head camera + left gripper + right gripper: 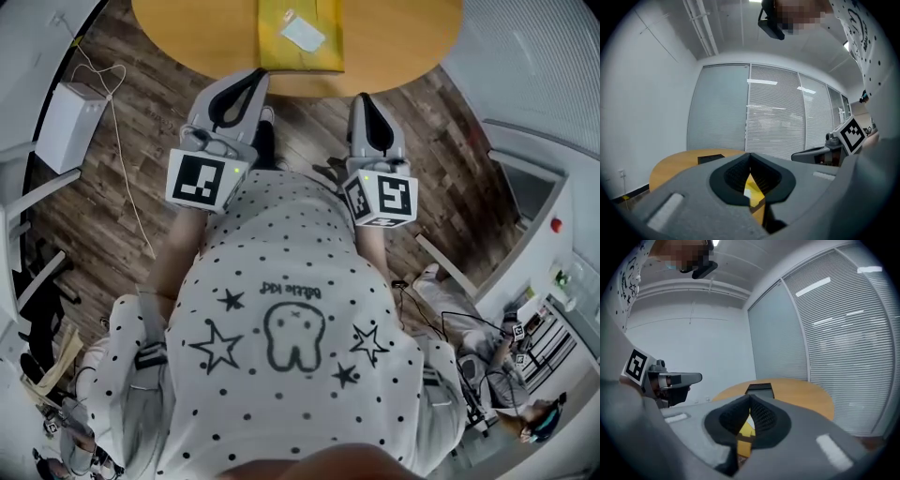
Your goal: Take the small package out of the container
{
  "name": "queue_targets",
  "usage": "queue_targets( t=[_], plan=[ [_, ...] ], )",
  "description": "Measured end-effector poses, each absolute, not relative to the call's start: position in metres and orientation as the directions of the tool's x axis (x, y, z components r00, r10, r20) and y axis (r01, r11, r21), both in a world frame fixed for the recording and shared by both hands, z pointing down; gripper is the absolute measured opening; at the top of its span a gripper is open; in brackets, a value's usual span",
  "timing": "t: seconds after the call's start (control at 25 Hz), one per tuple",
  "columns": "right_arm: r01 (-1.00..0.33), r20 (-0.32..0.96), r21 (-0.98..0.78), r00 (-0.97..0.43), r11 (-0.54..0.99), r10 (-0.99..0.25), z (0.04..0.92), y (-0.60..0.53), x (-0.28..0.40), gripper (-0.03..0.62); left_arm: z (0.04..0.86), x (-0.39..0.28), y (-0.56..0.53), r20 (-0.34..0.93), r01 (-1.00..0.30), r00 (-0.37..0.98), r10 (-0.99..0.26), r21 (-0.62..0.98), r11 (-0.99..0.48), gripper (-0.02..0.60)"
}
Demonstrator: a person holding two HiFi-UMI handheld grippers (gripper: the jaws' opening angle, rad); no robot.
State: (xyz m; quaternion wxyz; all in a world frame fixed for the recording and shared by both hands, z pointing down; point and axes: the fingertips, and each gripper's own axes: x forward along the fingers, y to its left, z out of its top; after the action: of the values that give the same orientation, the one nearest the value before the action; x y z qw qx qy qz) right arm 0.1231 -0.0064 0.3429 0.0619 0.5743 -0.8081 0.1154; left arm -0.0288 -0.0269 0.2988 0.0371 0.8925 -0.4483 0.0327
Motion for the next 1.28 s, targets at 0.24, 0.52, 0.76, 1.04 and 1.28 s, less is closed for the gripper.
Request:
queue_targets(
  t=[0.24, 0.52, 0.76, 1.04, 1.28],
  plan=[
    [-0.951, 0.234, -0.106, -0.309, 0.292, -0.922, 0.340, -0.052, 0.117, 0.005, 0.300, -0.033, -0.073, 0.088, -0.774, 0.633, -0.769, 0.040, -0.632, 0.011],
    [-0.961, 0.244, -0.118, -0.272, 0.250, -0.931, 0.345, -0.089, 0.112, 0.005, 0.311, -0.039, -0.109, 0.128, -0.744, 0.668, -0.733, 0.073, -0.665, 0.011],
    [-0.968, 0.261, -0.109, -0.246, 0.225, -0.934, 0.343, -0.100, 0.116, 0.005, 0.320, -0.054, -0.121, 0.167, -0.755, 0.655, -0.737, 0.091, -0.650, 0.011],
    [-0.965, 0.278, -0.111, -0.259, 0.237, -0.925, 0.346, -0.101, 0.106, 0.005, 0.328, -0.065, -0.120, 0.180, -0.770, 0.637, -0.750, 0.110, -0.628, 0.011],
    [-0.956, 0.271, -0.112, -0.291, 0.270, -0.918, 0.346, -0.107, 0.110, 0.005, 0.325, -0.061, -0.121, 0.174, -0.790, 0.612, -0.771, 0.103, -0.604, 0.011]
  ],
)
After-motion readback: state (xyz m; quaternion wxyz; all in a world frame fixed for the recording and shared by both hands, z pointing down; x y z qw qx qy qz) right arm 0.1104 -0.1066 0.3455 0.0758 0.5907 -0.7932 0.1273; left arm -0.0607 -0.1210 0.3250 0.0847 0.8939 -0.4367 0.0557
